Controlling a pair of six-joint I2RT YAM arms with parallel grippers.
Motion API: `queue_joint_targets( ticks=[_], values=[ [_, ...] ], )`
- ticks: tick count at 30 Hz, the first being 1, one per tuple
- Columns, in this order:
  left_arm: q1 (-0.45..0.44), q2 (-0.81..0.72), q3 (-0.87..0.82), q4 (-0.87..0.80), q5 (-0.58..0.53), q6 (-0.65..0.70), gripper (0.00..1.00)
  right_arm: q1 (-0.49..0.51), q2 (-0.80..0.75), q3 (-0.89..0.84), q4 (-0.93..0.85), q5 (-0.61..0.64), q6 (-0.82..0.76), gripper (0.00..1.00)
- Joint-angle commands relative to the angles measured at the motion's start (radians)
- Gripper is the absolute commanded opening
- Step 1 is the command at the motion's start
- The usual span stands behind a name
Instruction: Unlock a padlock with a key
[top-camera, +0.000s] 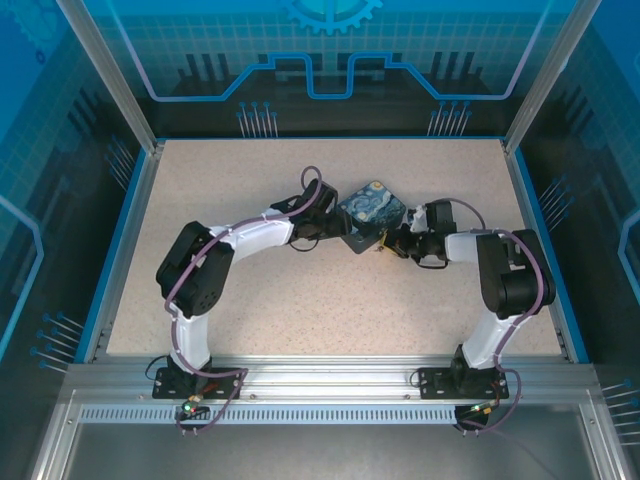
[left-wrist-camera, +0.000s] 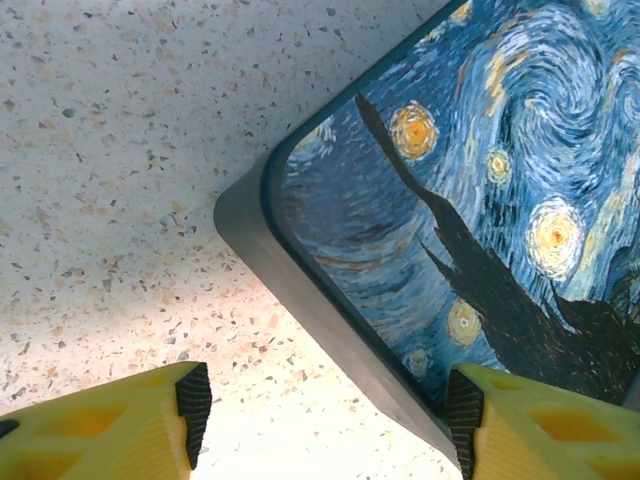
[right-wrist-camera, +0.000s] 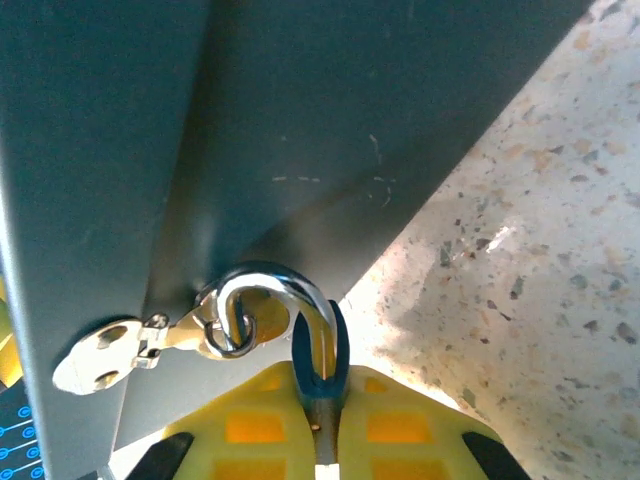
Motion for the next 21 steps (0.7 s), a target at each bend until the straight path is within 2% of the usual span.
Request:
queue_joint_targets(
  ticks=[1,10,17,21],
  values=[
    [0.003,0.075,0.006,-0.169,-0.028,0.043,0.67,-0.019,0.014,-0.055,-0.038,0.012,0.013,0.00],
    [-0.047,0.143,0.084,-0.228,-0.057,0.098,0.70,-0.039,0.022,-0.055,0.018,0.009,0.064,0.00],
    [-0.055,0.173,0.098,-0.258,-0.076,0.109,0.69,-0.086,0.040,-0.127,0.322,-0.036,0.250,0.00],
    [-0.055,0.178,0.099,-0.269,-0.081,0.114,0.68,-0.109,0.047,-0.118,0.390,-0.044,0.290,0.00]
  ],
)
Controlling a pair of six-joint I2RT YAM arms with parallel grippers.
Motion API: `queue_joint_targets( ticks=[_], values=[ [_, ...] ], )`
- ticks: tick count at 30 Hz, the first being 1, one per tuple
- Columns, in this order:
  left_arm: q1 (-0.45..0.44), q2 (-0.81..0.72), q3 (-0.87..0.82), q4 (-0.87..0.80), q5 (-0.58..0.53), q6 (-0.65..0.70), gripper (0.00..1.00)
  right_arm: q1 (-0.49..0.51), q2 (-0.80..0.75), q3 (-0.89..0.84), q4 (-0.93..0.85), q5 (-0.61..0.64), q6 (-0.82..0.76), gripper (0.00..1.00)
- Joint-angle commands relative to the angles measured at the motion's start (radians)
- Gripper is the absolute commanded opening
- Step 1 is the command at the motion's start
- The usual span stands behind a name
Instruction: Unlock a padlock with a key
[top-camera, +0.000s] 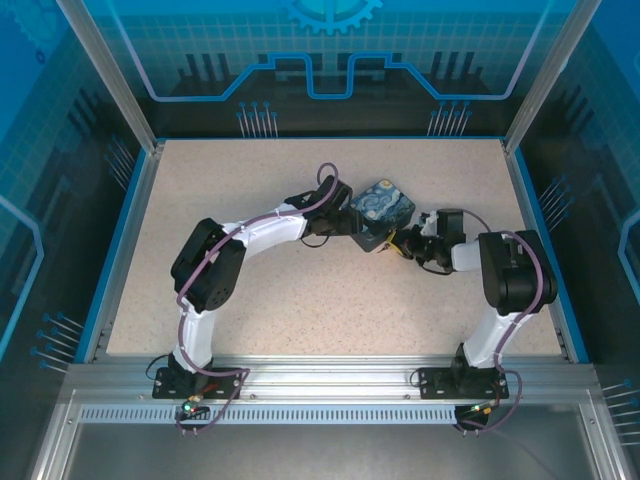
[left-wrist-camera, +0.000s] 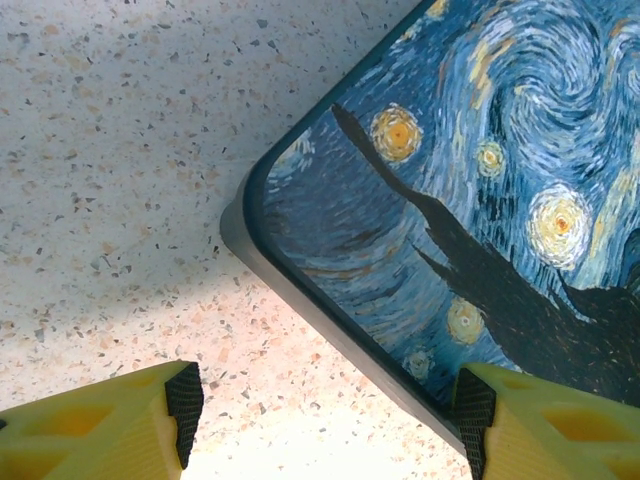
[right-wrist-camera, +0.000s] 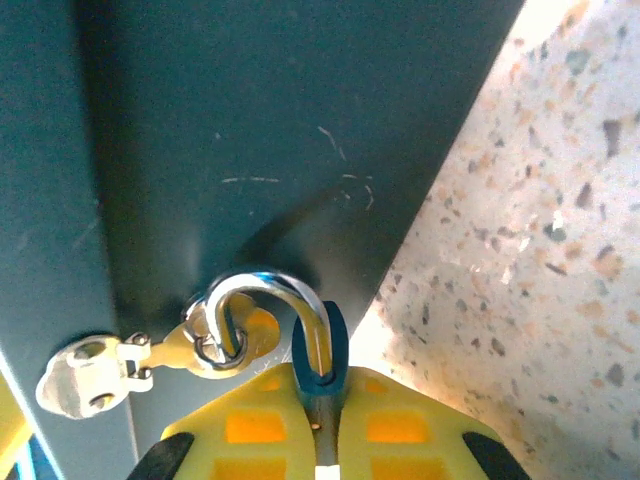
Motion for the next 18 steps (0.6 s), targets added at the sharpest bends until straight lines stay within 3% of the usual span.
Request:
queue_joint_targets(
  ticks=[1,6,10,18],
  values=[
    [-0.009,0.093,-0.041,-0.191,-0.041,0.047,0.68,-0.046,0.023,-0.004,0.106,0.007,0.073,0.00],
    [-0.009,0.103,-0.034,-0.193,-0.035,0.044,0.67,-0.117,0.034,0.020,0.162,-0.019,0.096,0.00],
    [-0.008,0.109,-0.025,-0.194,-0.030,0.042,0.67,-0.122,0.061,0.085,0.083,-0.078,0.055,0.00],
    [-0.001,0.063,-0.024,-0.186,-0.023,0.038,0.72,-0.124,-0.055,0.016,-0.123,-0.020,-0.035,0.00]
  ],
)
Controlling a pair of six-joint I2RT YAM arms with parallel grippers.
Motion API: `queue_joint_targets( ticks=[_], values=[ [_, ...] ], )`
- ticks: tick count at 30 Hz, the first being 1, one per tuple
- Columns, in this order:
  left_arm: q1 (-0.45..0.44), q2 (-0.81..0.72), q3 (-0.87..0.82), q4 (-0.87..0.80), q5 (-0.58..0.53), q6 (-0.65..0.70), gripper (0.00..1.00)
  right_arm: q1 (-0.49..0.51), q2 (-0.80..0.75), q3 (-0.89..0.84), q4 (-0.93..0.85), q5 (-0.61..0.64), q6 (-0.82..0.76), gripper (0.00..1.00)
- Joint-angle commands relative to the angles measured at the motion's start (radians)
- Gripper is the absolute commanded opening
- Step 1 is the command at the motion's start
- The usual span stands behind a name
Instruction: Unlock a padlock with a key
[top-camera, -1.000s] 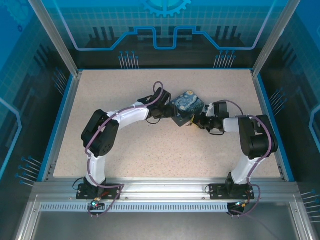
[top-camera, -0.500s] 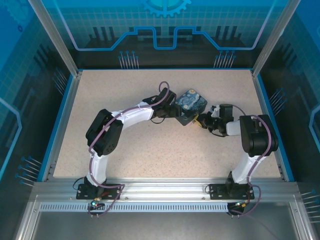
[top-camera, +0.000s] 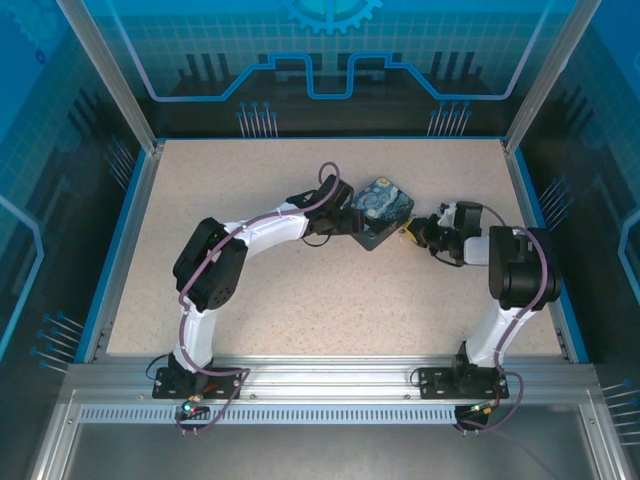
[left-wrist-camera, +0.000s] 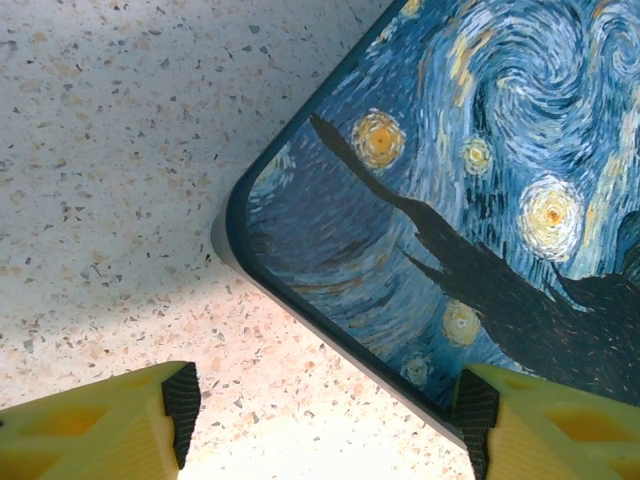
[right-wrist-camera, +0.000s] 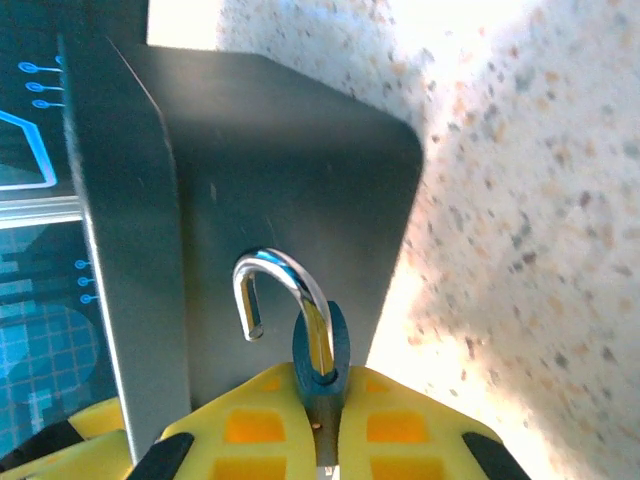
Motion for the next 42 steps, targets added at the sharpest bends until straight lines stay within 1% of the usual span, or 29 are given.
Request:
queue_joint_targets(
  ticks=[1,2,4,5,6,8,9,10,11,12,13,16,19,22,23,24,25,27,29,30,31,34,36,39,40,41,42],
  values=[
    [0.000,0.038,-0.042,-0.177,-0.020,0.039,0.74,-0.005,-0.088,-0.047,-0.149,0.028,-0.063,0.00],
    [0.002,0.023,-0.042,-0.172,-0.011,0.040,0.76,-0.006,-0.109,-0.067,-0.200,0.048,-0.070,0.00],
    [0.003,-0.009,-0.042,-0.168,0.003,0.039,0.79,-0.007,-0.142,-0.101,-0.236,0.070,-0.071,0.00],
    [0.002,-0.028,-0.045,-0.161,0.013,0.036,0.81,-0.009,-0.156,-0.114,-0.247,0.074,-0.071,0.04],
    [0.004,-0.049,-0.048,-0.152,0.026,0.033,0.86,-0.009,-0.169,-0.126,-0.257,0.075,-0.071,0.18],
    [0.005,-0.087,-0.051,-0.147,0.042,0.025,0.92,-0.015,-0.204,-0.142,-0.286,0.077,-0.075,0.45],
    [0.007,-0.112,-0.054,-0.148,0.045,0.024,0.98,-0.019,-0.233,-0.150,-0.304,0.083,-0.075,0.58],
    [0.006,-0.138,-0.060,-0.146,0.043,0.022,0.99,-0.022,-0.262,-0.155,-0.327,0.091,-0.076,0.67],
    [0.009,-0.170,-0.068,-0.147,0.040,0.021,0.99,-0.025,-0.301,-0.158,-0.354,0.100,-0.082,0.81],
    [0.012,-0.202,-0.076,-0.147,0.035,0.021,0.99,-0.028,-0.343,-0.154,-0.395,0.112,-0.091,0.92],
    [0.015,-0.230,-0.084,-0.152,0.030,0.021,0.99,-0.031,-0.380,-0.144,-0.440,0.124,-0.104,0.98],
    [0.036,-0.343,-0.126,-0.159,-0.006,0.021,0.99,-0.035,-0.510,-0.091,-0.603,0.186,-0.158,1.00],
    [0.072,-0.454,-0.173,-0.182,-0.069,0.034,0.99,-0.041,-0.614,-0.002,-0.763,0.292,-0.229,1.00],
    [0.113,-0.569,-0.251,-0.177,-0.180,0.080,0.99,-0.036,-0.665,0.090,-0.870,0.477,-0.293,1.00],
    [0.124,-0.612,-0.289,-0.159,-0.223,0.108,0.99,-0.037,-0.677,0.105,-0.880,0.551,-0.305,1.00],
    [0.129,-0.653,-0.334,-0.132,-0.291,0.144,0.99,-0.030,-0.694,0.101,-0.864,0.644,-0.320,1.00],
    [0.130,-0.695,-0.380,-0.097,-0.351,0.185,0.99,-0.019,-0.713,0.081,-0.834,0.724,-0.335,1.00],
    [0.139,-0.790,-0.520,0.042,-0.433,0.317,0.99,0.009,-0.755,0.009,-0.709,0.900,-0.406,1.00],
    [0.159,-0.870,-0.639,0.153,-0.492,0.405,0.99,0.041,-0.778,-0.072,-0.574,1.009,-0.505,1.00],
    [0.188,-0.904,-0.680,0.190,-0.498,0.433,0.99,0.056,-0.777,-0.112,-0.504,1.054,-0.539,1.00],
    [0.215,-0.933,-0.724,0.216,-0.498,0.444,0.99,0.061,-0.767,-0.138,-0.452,1.068,-0.552,1.00],
    [0.339,-0.990,-0.861,0.338,-0.478,0.471,0.99,0.087,-0.702,-0.211,-0.257,1.081,-0.592,1.00],
    [0.415,-0.996,-0.952,0.472,-0.451,0.490,0.99,0.124,-0.636,-0.246,-0.102,1.103,-0.646,1.00],
    [0.501,-0.940,-1.051,0.664,-0.386,0.482,0.99,0.178,-0.526,-0.263,0.059,1.132,-0.772,1.00],
    [0.518,-0.908,-1.073,0.722,-0.384,0.485,0.99,0.181,-0.491,-0.271,0.101,1.120,-0.790,1.00],
    [0.533,-0.867,-1.101,0.819,-0.379,0.487,0.99,0.184,-0.470,-0.262,0.103,1.115,-0.804,1.00],
    [0.549,-0.822,-1.147,0.953,-0.329,0.498,0.99,0.182,-0.459,-0.271,0.172,1.084,-0.831,1.00]
  ],
)
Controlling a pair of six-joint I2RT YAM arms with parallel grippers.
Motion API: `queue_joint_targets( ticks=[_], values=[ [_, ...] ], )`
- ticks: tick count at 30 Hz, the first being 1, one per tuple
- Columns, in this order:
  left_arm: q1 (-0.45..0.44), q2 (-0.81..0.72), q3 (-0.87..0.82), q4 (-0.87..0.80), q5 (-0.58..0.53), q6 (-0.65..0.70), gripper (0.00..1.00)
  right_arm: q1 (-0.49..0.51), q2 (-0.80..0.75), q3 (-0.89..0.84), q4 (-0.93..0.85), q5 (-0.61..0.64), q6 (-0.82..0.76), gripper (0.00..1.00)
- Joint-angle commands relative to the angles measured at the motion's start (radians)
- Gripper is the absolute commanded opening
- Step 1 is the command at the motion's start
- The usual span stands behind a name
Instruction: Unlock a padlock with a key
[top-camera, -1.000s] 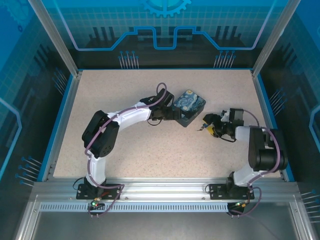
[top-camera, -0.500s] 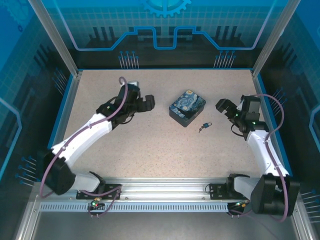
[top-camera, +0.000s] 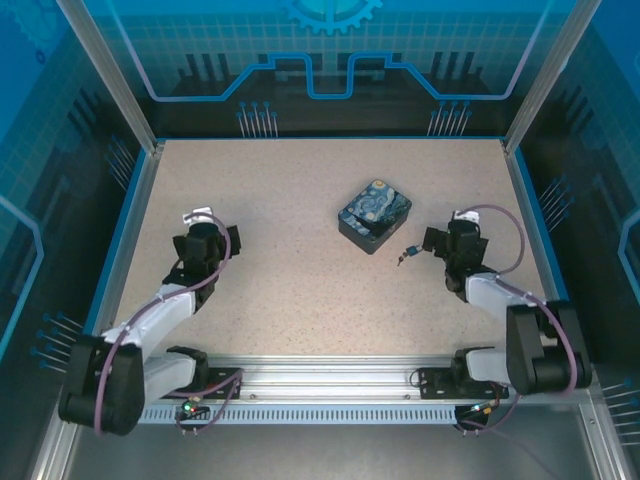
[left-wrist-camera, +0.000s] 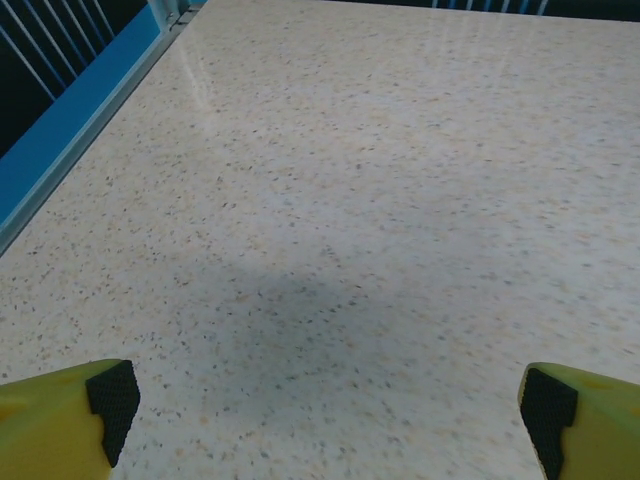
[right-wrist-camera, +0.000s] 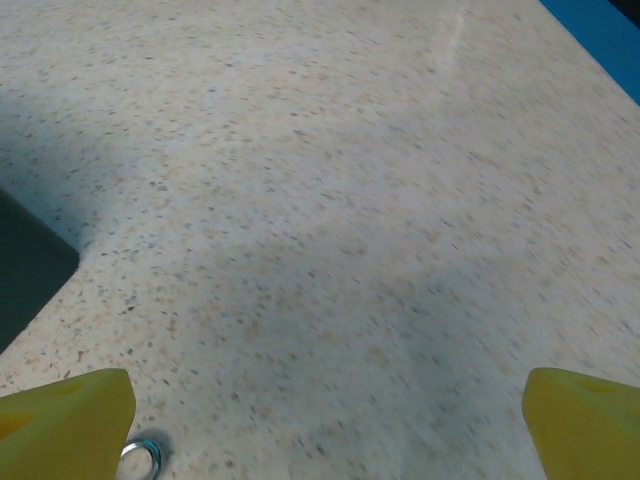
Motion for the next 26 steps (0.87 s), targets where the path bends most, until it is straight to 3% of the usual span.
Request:
queue_joint_targets(
  ticks=[1,2,4,6,7,8,9,11,26],
  values=[
    [0.043,0.119,-0.099,0.470,0.105,0.056,0.99,0.006,0.050,-0.041,0.341,0.005,-0.140,1.00],
    [0.045,0.181,-0.115,0.564,0.110,0.081,0.99,-0.007,0.082,-0.064,0.419,-0.040,-0.146,1.00],
    [0.058,0.297,-0.130,0.718,0.139,0.100,0.99,-0.015,0.090,-0.069,0.412,-0.142,-0.177,1.00],
    [0.069,0.379,-0.108,0.736,0.189,0.102,0.99,-0.019,0.187,-0.096,0.577,-0.220,-0.215,1.00],
    [0.069,0.426,-0.096,0.781,0.194,0.122,0.99,-0.019,0.197,-0.077,0.562,-0.222,-0.217,1.00],
    [0.070,0.410,-0.070,0.689,0.203,0.112,0.99,-0.019,0.158,-0.035,0.392,-0.230,-0.204,1.00],
    [0.084,0.391,-0.054,0.633,0.237,0.095,0.99,-0.011,0.189,-0.060,0.504,-0.222,-0.222,1.00],
    [0.111,0.397,-0.055,0.650,0.288,0.087,0.99,0.007,0.172,-0.041,0.434,-0.183,-0.220,1.00],
    [0.111,0.399,-0.057,0.660,0.284,0.089,0.99,-0.011,0.175,-0.038,0.436,-0.267,-0.235,1.00]
  ],
)
